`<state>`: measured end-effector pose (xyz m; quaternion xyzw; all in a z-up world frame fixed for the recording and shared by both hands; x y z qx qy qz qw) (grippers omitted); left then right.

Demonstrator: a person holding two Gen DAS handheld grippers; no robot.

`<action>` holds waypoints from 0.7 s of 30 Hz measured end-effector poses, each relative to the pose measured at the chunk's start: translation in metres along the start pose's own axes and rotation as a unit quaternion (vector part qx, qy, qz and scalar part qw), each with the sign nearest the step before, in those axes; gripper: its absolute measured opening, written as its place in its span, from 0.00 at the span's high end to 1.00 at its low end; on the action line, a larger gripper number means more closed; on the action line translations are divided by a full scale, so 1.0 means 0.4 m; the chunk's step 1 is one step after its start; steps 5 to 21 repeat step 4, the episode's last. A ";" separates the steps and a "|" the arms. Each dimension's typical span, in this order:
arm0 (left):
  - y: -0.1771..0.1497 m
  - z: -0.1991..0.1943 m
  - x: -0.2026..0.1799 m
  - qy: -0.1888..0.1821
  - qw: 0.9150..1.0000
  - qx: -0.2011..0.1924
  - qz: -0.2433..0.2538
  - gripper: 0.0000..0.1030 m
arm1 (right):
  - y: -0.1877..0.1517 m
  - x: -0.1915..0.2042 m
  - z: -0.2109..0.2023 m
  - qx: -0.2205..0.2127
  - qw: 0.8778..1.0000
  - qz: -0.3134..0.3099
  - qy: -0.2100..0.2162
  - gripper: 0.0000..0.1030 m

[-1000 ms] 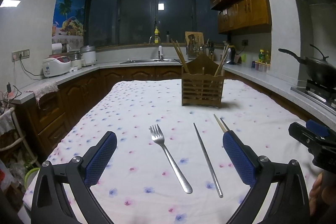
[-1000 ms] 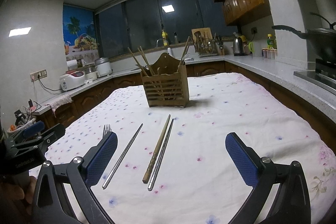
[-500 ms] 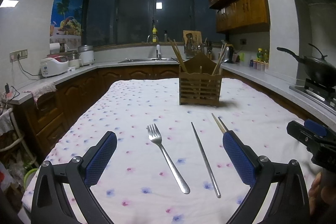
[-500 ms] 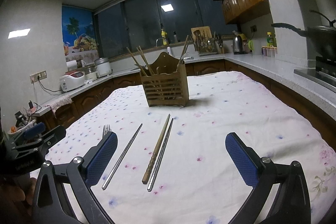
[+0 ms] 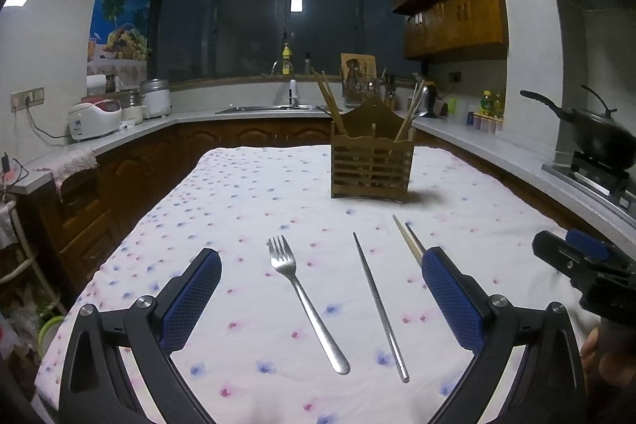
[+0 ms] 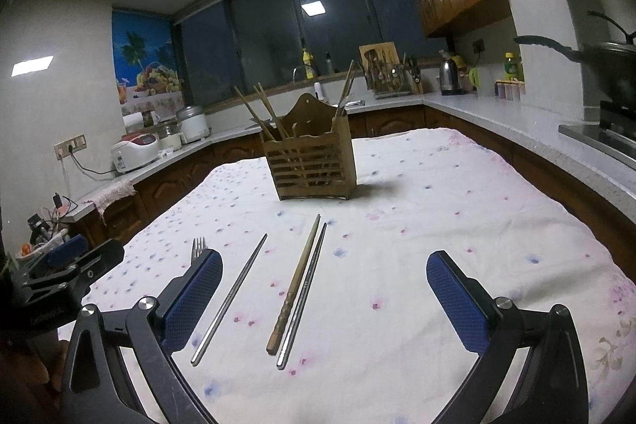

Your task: Organize utensils

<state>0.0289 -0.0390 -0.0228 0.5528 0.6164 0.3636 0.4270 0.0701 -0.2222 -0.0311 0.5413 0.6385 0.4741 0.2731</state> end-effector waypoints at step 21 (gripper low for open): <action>0.002 0.008 -0.006 -0.002 1.000 0.002 -0.001 0.01 | 0.002 0.007 0.010 0.011 1.000 0.005 0.003 0.00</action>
Point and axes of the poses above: each gripper's, at about its wrist camera, not at the fingertips, and z roughly the way its jaws point, x to its left, y to its top, the point moved 3 cm from there along z, roughly the way its jaws point, and after that the axes turned 6 degrees about -z, right-handed, at the moved point
